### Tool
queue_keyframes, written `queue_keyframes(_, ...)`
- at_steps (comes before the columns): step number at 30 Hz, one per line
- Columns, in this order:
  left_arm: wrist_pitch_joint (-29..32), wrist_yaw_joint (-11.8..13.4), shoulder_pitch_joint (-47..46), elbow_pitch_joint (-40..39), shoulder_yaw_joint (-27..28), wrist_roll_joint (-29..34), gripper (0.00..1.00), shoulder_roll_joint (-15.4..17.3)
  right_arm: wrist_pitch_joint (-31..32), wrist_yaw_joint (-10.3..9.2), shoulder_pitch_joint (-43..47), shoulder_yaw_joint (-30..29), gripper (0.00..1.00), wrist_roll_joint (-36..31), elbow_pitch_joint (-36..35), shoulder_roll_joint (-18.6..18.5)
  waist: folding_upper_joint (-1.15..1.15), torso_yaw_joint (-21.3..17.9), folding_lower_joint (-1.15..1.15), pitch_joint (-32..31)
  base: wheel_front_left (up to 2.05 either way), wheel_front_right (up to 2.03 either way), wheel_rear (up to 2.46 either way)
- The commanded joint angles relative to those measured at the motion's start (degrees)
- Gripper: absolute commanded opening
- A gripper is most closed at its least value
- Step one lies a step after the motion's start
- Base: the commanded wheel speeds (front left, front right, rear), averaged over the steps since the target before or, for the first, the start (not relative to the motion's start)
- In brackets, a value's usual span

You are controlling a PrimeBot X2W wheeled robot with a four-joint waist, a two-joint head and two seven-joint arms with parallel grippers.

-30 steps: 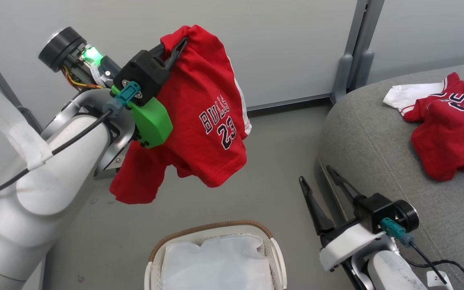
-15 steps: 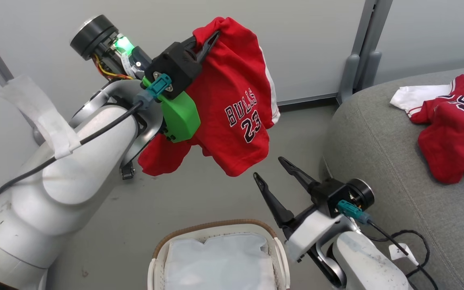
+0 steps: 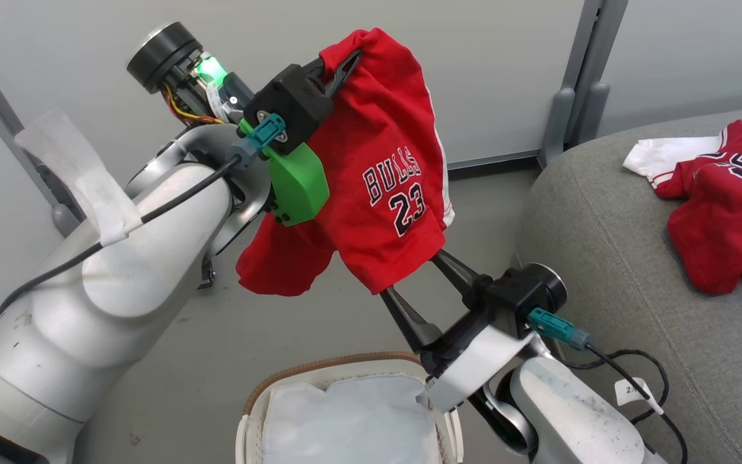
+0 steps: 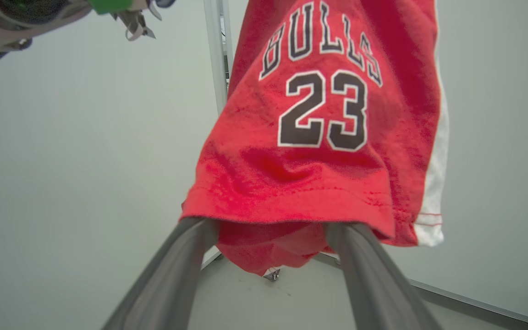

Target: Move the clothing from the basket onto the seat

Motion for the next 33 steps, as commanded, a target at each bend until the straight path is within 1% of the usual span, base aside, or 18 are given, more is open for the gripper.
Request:
queue_keyframes(1, -0.27, 0.16, -0.91, 0.18, -0.08, -0.21, 0.0, -0.14, -0.09, -0.08, -0.04, -0.27, 1.0, 0.67, -0.9, -0.19, 0.0, -0.07, 0.0, -0.03, 0.0, 0.0, 0.0)
queue_keyframes(7, -0.6, 0.29, -0.29, 0.58, -0.33, -0.95, 0.0, -0.42, -0.09, -0.08, 0.4, -2.61, 1.0, 3.29, -3.74, -0.18, 0.0, 0.01, 0.0, -0.21, 0.0, 0.0, 0.0)
queue_keyframes(10, -0.48, 0.35, -0.02, 0.37, -0.58, -1.26, 0.0, -0.82, -0.09, -0.08, -0.9, -2.99, 1.0, 3.88, -3.28, -0.17, 0.0, 0.4, 0.0, -0.27, 0.0, 0.0, 0.0)
queue_keyframes(15, -0.48, 0.36, 0.39, -0.17, -1.09, -1.88, 0.0, -1.52, -0.09, -0.08, -2.26, -3.96, 1.0, 7.59, -2.73, -0.19, 0.0, 1.13, 0.0, -0.41, 0.0, 0.0, 0.0)
queue_keyframes(16, -0.48, 0.36, 0.51, -0.23, -1.18, -1.99, 0.0, -1.65, -0.09, -0.08, -2.58, -4.29, 0.77, 8.19, -2.73, -0.18, 0.0, 1.25, 0.0, -0.44, 0.0, 0.0, 0.0)
queue_keyframes(17, -0.48, 0.38, 0.64, -0.3, -1.27, -2.1, 0.0, -1.72, -0.09, -0.08, -2.9, -4.75, 0.43, 8.68, -2.8, -0.19, 0.0, 1.4, 0.0, -0.47, 0.0, 0.0, 0.0)
queue_keyframes(18, -0.44, 0.38, 0.78, -0.31, -1.34, -2.23, 0.0, -1.74, -0.09, -0.08, -3.1, -4.97, 0.3, 8.73, -2.84, -0.18, 0.0, 1.49, 0.0, -0.51, 0.0, 0.0, 0.0)
queue_keyframes(19, -0.35, 0.39, 0.99, -0.27, -1.35, -2.46, 0.0, -1.75, -0.09, -0.08, -3.28, -5.17, 0.11, 8.67, -2.73, -0.17, 0.0, 1.59, 0.0, -0.55, 0.0, 0.0, 0.0)
queue_keyframes(20, -0.28, 0.42, 1.18, -0.23, -1.35, -2.49, 0.0, -1.71, -0.09, -0.07, -3.35, -5.27, 0.0, 8.58, -2.68, -0.17, 0.0, 1.65, 0.0, -0.58, 0.0, 0.0, 0.0)
queue_keyframes(26, -0.35, 0.89, 2.29, 0.16, -1.11, -3.38, 0.0, -0.78, -0.09, -0.08, -2.64, -5.33, 0.0, 7.5, -2.89, -0.19, 0.0, 1.53, 0.0, -0.69, 0.0, 0.0, 0.0)
queue_keyframes(31, -0.33, 1.26, 4.19, 0.54, -0.37, -5.58, 0.0, -0.4, -0.09, -0.08, -2.16, -6.06, 0.0, 6.77, -3.07, -0.18, 0.0, 1.01, 0.0, -0.54, 0.0, 0.0, 0.0)
queue_keyframes(32, -0.38, 1.4, 4.51, 0.57, -0.17, -6.01, 0.13, -0.28, -0.09, -0.08, -2.13, -6.34, 0.0, 6.52, -3.12, -0.18, 0.0, 0.91, 0.0, -0.47, 0.0, 0.0, 0.0)
queue_keyframes(33, -0.45, 1.52, 5.06, 0.65, 0.09, -6.57, 0.29, -0.18, -0.09, -0.08, -2.13, -6.85, 0.0, 6.23, -3.16, -0.2, 0.0, 0.79, 0.0, -0.39, 0.0, 0.0, 0.0)
